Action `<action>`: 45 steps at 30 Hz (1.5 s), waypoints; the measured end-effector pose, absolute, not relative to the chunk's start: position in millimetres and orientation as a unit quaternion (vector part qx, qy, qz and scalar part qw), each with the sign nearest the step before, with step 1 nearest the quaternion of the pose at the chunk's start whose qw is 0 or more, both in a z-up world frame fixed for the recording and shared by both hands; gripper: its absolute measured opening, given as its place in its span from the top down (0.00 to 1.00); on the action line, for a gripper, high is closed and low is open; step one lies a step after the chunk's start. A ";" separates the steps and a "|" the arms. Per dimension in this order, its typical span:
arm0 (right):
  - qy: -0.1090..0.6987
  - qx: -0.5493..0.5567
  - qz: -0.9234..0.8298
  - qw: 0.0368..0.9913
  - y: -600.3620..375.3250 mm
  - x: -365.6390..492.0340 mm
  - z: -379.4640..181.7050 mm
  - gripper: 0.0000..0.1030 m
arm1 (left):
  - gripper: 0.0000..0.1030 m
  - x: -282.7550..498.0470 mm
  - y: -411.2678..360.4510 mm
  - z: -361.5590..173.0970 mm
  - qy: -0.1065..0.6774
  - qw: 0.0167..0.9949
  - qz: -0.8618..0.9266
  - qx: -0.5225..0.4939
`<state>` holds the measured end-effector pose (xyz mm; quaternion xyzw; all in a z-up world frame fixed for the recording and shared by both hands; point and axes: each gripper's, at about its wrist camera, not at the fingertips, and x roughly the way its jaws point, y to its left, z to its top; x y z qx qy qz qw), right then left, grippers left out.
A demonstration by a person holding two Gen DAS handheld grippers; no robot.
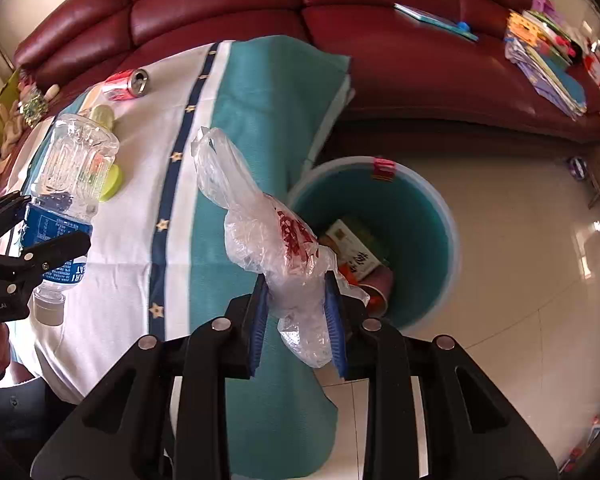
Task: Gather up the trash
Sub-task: 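Carry bottle and plastic bag over the teal bin and open both tools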
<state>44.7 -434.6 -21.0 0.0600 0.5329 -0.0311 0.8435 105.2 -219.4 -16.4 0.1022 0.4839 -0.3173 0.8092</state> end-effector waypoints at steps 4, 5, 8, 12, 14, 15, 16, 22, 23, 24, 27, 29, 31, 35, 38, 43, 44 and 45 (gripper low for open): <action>0.529 0.088 -0.067 0.842 -483.0 27.6 -25.5 0.75 | 0.28 98.9 -269.9 -22.0 0.483 0.793 -0.347 0.128; 0.527 0.094 -0.073 0.842 -493.2 23.7 -26.7 0.75 | 0.29 96.9 -282.2 -24.0 0.484 0.788 -0.354 0.136; 0.522 0.114 -0.084 0.841 -517.6 14.4 -30.7 0.75 | 0.35 95.5 -316.2 -32.3 0.493 0.772 -0.371 0.152; 0.524 0.125 -0.088 0.838 -532.8 15.5 -40.2 0.75 | 0.36 99.3 -357.6 -48.0 0.506 0.754 -0.388 0.158; 0.530 0.131 -0.089 0.833 -538.8 21.5 -50.6 0.75 | 0.36 105.6 -376.1 -63.1 0.513 0.750 -0.385 0.162; 0.536 0.146 -0.085 0.827 -544.0 24.2 -58.1 0.75 | 0.36 110.7 -382.7 -72.7 0.526 0.747 -0.373 0.162; 0.539 0.157 -0.082 0.824 -547.3 26.2 -62.4 0.75 | 0.36 115.4 -387.1 -79.9 0.538 0.743 -0.367 0.157; 0.542 0.158 -0.090 0.820 -563.3 29.5 -67.5 0.75 | 0.36 129.6 -418.3 -76.5 0.528 0.743 -0.380 0.156; 0.540 0.162 -0.094 0.821 -567.3 29.1 -65.9 0.75 | 0.36 133.4 -423.0 -72.1 0.523 0.746 -0.384 0.153; 0.537 0.166 -0.098 0.821 -572.9 28.9 -63.5 0.75 | 0.36 135.3 -427.0 -66.7 0.516 0.749 -0.387 0.151; 0.533 0.167 -0.107 0.822 -582.8 29.1 -58.1 0.75 | 0.36 141.2 -436.8 -55.4 0.501 0.756 -0.395 0.148; 0.533 0.165 -0.109 0.822 -586.5 30.4 -55.3 0.75 | 0.36 143.7 -440.8 -53.9 0.500 0.756 -0.397 0.145; 0.534 0.164 -0.111 0.822 -589.2 32.2 -53.1 0.75 | 0.36 144.4 -446.3 -52.1 0.501 0.755 -0.399 0.144; 0.537 0.160 -0.110 0.821 -592.1 35.8 -51.1 0.75 | 0.36 143.6 -454.6 -54.1 0.503 0.752 -0.398 0.149; 0.538 0.159 -0.108 0.821 -593.4 38.0 -51.4 0.75 | 0.36 140.8 -454.7 -57.9 0.510 0.748 -0.397 0.153; 0.542 0.159 -0.104 0.818 -590.5 43.4 -55.1 0.75 | 0.32 141.8 -447.5 -67.7 0.527 0.744 -0.376 0.165; 0.543 0.158 -0.102 0.818 -589.1 44.5 -56.2 0.75 | 0.26 142.5 -445.4 -67.0 0.525 0.748 -0.369 0.169; 0.545 0.157 -0.101 0.817 -587.4 45.3 -57.2 0.75 | 0.22 141.6 -442.1 -66.2 0.522 0.753 -0.362 0.172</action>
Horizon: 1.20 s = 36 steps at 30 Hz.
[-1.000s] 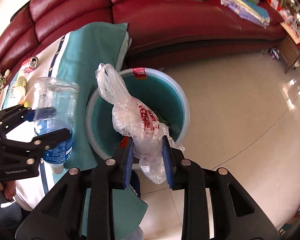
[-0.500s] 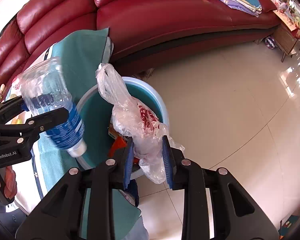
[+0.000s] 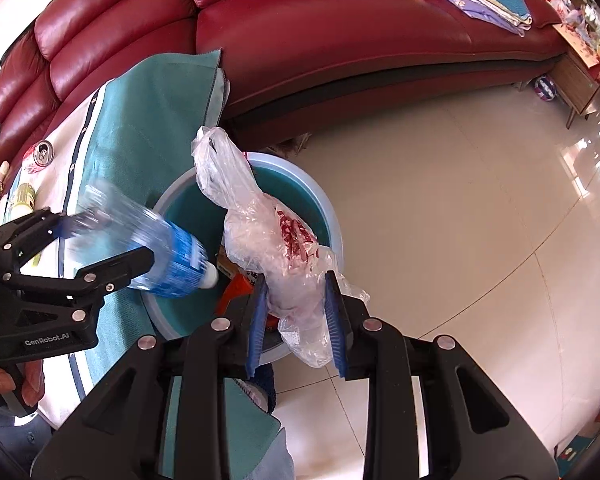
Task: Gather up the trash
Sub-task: 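Carry bottle and plastic bag over the teal bin and open both tools, then return both tools to the table toward the white cups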
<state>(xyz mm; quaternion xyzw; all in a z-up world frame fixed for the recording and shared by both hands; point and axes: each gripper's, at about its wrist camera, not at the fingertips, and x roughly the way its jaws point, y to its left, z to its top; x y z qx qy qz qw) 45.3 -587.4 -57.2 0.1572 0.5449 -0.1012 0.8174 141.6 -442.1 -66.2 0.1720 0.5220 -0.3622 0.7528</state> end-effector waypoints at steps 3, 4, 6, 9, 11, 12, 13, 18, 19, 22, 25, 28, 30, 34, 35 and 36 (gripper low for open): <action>0.547 0.155 -0.097 0.817 -582.6 47.5 -58.4 0.75 | 0.06 141.7 -429.8 -61.2 0.511 0.767 -0.348 0.171; 0.548 0.153 -0.096 0.817 -580.9 48.2 -58.2 0.75 | 0.05 142.1 -426.1 -60.4 0.510 0.769 -0.346 0.169; 0.549 0.153 -0.093 0.817 -578.6 50.0 -58.4 0.74 | 0.05 145.7 -419.4 -63.3 0.516 0.767 -0.344 0.163; 0.553 0.148 -0.090 0.815 -573.1 54.2 -60.7 0.74 | 0.05 148.7 -410.1 -66.4 0.523 0.766 -0.340 0.154; 0.556 0.149 -0.086 0.813 -569.6 57.5 -63.3 0.73 | 0.05 148.8 -405.8 -67.0 0.522 0.768 -0.338 0.154; 0.557 0.149 -0.083 0.813 -567.5 59.6 -64.5 0.73 | 0.05 147.7 -403.9 -67.2 0.521 0.769 -0.337 0.156; 0.558 0.149 -0.080 0.812 -564.9 61.9 -65.3 0.70 | 0.05 146.5 -402.3 -67.0 0.519 0.769 -0.337 0.159; 0.562 0.141 -0.075 0.811 -554.7 72.1 -66.2 0.39 | 0.04 143.3 -394.0 -67.0 0.512 0.773 -0.334 0.170; 0.563 0.142 -0.075 0.811 -553.9 72.8 -65.6 0.37 | 0.04 143.8 -391.8 -67.3 0.512 0.773 -0.334 0.169; 0.566 0.140 -0.087 0.808 -553.0 73.1 -63.5 0.25 | 0.04 145.4 -385.4 -69.0 0.517 0.771 -0.334 0.163; 0.576 0.140 -0.099 0.799 -552.7 71.3 -62.8 0.18 | 0.04 145.6 -378.7 -68.6 0.520 0.770 -0.335 0.157; 0.586 0.139 -0.109 0.791 -551.0 67.3 -62.1 0.16 | 0.04 143.5 -370.1 -65.8 0.521 0.770 -0.336 0.149; 0.590 0.135 -0.113 0.788 -546.7 64.8 -61.1 0.16 | 0.04 140.9 -362.1 -63.4 0.521 0.771 -0.337 0.143; 0.590 0.124 -0.112 0.790 -530.9 64.0 -54.7 0.16 | 0.04 138.2 -341.0 -57.8 0.519 0.776 -0.333 0.131; 0.589 0.121 -0.110 0.791 -525.7 64.9 -52.4 0.16 | 0.04 137.8 -334.3 -56.4 0.519 0.778 -0.330 0.129; 0.588 0.117 -0.107 0.793 -519.6 65.9 -49.6 0.16 | 0.04 137.8 -327.6 -54.3 0.519 0.780 -0.327 0.127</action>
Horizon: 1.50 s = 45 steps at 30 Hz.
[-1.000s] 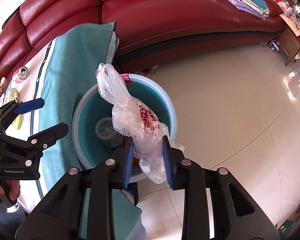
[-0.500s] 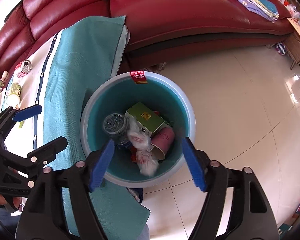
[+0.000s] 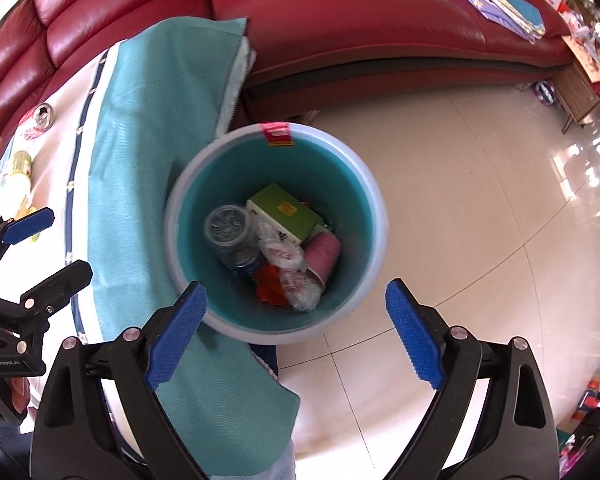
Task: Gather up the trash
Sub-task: 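Return both tools to the table toward the white cups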
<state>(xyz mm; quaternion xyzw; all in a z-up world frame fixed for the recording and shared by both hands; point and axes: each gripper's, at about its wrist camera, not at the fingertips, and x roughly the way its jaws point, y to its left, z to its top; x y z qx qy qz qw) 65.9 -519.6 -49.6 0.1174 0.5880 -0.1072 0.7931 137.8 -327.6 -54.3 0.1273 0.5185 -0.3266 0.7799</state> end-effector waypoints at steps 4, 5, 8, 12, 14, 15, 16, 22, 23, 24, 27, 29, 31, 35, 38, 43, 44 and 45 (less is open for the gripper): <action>0.582 0.102 -0.094 0.801 -492.6 72.3 -39.8 0.15 | 0.04 137.8 -295.9 -47.7 0.517 0.789 -0.311 0.118; 0.581 0.098 -0.090 0.803 -484.8 74.1 -37.8 0.15 | 0.04 137.8 -287.0 -46.0 0.516 0.792 -0.305 0.116; 0.581 0.084 -0.079 0.806 -461.3 81.4 -33.0 0.15 | 0.04 139.8 -259.3 -42.9 0.516 0.799 -0.291 0.105; 0.581 0.067 -0.063 0.809 -428.8 91.6 -27.4 0.15 | 0.04 144.9 -222.0 -41.7 0.521 0.804 -0.274 0.085; 0.581 0.059 -0.052 0.810 -411.1 97.7 -25.7 0.15 | 0.04 146.8 -202.6 -42.1 0.521 0.808 -0.264 0.077; 0.583 0.054 -0.047 0.810 -402.0 100.8 -25.3 0.15 | 0.04 148.0 -192.1 -42.7 0.522 0.810 -0.258 0.072; 0.584 0.048 -0.043 0.809 -393.8 104.3 -26.2 0.15 | 0.04 149.6 -181.3 -43.5 0.523 0.811 -0.253 0.067; 0.603 -0.004 -0.019 0.798 -335.7 130.2 -33.4 0.15 | 0.04 165.7 -115.8 -50.0 0.529 0.820 -0.213 0.046; 0.604 -0.010 -0.015 0.796 -326.2 135.7 -34.8 0.15 | 0.04 168.0 -105.8 -51.1 0.529 0.822 -0.206 0.043; 0.606 -0.015 -0.010 0.795 -315.9 141.6 -35.4 0.15 | 0.04 170.9 -94.8 -52.2 0.529 0.823 -0.201 0.038; 0.607 -0.025 0.004 0.794 -286.4 159.5 -37.1 0.15 | 0.04 178.5 -62.8 -56.9 0.529 0.828 -0.182 0.028; 0.608 -0.027 0.015 0.793 -268.8 171.0 -37.8 0.15 | 0.04 183.3 -44.3 -59.1 0.530 0.831 -0.171 0.019; 0.610 -0.028 0.027 0.791 -250.7 184.4 -38.8 0.15 | 0.04 187.7 -26.0 -59.2 0.528 0.834 -0.161 0.008; 0.613 -0.030 0.044 0.788 -217.6 208.6 -41.6 0.15 | 0.04 197.5 7.2 -60.4 0.526 0.839 -0.140 -0.011; 0.619 -0.016 0.060 0.783 -200.1 225.4 -45.6 0.15 | 0.04 203.6 27.5 -63.6 0.527 0.840 -0.125 -0.020; 0.627 0.001 0.075 0.776 -178.6 248.5 -52.6 0.15 | 0.04 211.9 57.6 -71.5 0.530 0.840 -0.107 -0.041; 0.628 0.006 0.076 0.775 -176.3 250.9 -54.3 0.16 | 0.04 213.7 61.3 -72.5 0.530 0.840 -0.105 -0.046; 0.629 0.010 0.077 0.774 -174.8 254.8 -55.7 0.16 | 0.04 215.8 65.3 -73.7 0.530 0.840 -0.103 -0.051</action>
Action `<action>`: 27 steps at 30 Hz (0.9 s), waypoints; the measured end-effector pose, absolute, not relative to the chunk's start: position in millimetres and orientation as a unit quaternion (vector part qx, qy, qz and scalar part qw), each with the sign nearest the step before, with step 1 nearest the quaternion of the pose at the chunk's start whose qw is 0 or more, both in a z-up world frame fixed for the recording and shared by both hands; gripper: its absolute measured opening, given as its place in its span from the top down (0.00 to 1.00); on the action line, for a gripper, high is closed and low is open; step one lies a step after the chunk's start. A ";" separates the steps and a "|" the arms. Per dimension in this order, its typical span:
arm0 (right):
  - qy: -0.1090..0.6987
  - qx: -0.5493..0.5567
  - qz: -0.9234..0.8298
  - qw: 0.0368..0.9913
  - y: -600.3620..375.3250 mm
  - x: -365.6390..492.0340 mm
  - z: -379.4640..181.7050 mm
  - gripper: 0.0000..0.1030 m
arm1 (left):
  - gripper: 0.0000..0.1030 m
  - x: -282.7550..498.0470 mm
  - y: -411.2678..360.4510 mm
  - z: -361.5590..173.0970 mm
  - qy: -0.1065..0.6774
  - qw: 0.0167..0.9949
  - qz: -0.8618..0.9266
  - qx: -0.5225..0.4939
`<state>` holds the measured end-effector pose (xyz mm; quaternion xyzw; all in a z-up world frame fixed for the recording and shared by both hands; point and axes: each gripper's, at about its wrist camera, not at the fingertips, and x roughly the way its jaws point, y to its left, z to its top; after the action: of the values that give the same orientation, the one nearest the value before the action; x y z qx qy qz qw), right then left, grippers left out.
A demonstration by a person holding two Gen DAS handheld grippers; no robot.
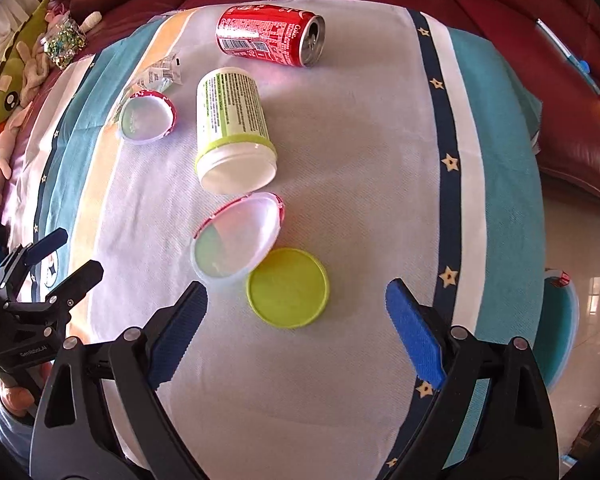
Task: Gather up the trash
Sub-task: 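Return both tools to the table toward the white cups, then grasp a white cup rim with the right tool while the left tool grasps another white cup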
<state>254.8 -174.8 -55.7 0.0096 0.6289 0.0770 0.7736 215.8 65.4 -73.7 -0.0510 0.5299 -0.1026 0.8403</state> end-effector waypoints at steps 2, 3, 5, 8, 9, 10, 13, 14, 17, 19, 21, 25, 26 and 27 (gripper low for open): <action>0.632 0.016 0.081 0.770 -169.3 262.8 -58.9 0.27 | 0.04 219.2 72.0 -75.8 0.529 0.840 -0.099 -0.059; 0.635 0.018 0.081 0.768 -166.8 266.5 -61.2 0.33 | 0.04 220.6 74.6 -76.9 0.530 0.840 -0.097 -0.061; 0.640 0.021 0.076 0.764 -163.8 272.3 -67.0 0.54 | 0.04 222.8 77.3 -78.6 0.530 0.840 -0.095 -0.063; 0.649 0.027 0.076 0.757 -160.1 279.6 -76.3 0.60 | 0.04 228.5 80.7 -79.8 0.525 0.844 -0.092 -0.067; 0.650 0.026 0.075 0.756 -158.4 281.5 -78.4 0.60 | 0.04 231.4 81.1 -80.0 0.523 0.845 -0.091 -0.067; 0.650 0.025 0.077 0.756 -156.0 283.3 -80.5 0.61 | 0.04 234.8 81.1 -80.1 0.521 0.846 -0.091 -0.066; 0.647 0.014 0.078 0.759 -148.4 285.3 -85.1 0.83 | 0.04 247.7 79.3 -79.7 0.513 0.852 -0.090 -0.060; 0.645 0.006 0.079 0.760 -145.7 285.4 -84.7 0.94 | 0.04 252.7 78.5 -79.0 0.509 0.854 -0.089 -0.058; 0.635 -0.016 0.082 0.768 -139.0 281.5 -80.4 0.95 | 0.07 268.5 79.3 -75.5 0.496 0.862 -0.080 -0.062; 0.632 -0.020 0.085 0.770 -138.1 280.1 -78.7 0.95 | 0.18 279.4 80.1 -73.7 0.492 0.864 -0.078 -0.071; 0.630 -0.024 0.083 0.772 -139.7 278.7 -77.5 0.95 | 0.29 292.0 78.5 -73.7 0.495 0.862 -0.078 -0.077; 0.624 -0.036 0.081 0.776 -140.2 277.9 -76.2 0.95 | 0.35 313.6 70.0 -76.5 0.496 0.862 -0.074 -0.075; 0.624 -0.036 0.080 0.776 -139.9 278.7 -76.7 0.95 | 0.35 317.8 68.2 -77.7 0.496 0.862 -0.073 -0.075; 0.624 -0.037 0.080 0.777 -142.6 277.6 -76.3 0.95 | 0.35 321.7 67.1 -79.0 0.496 0.862 -0.072 -0.075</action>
<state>277.6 -142.6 -76.3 -0.0366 0.6236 0.0804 0.7768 321.7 67.1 -79.0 -0.0745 0.4961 -0.0724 0.8620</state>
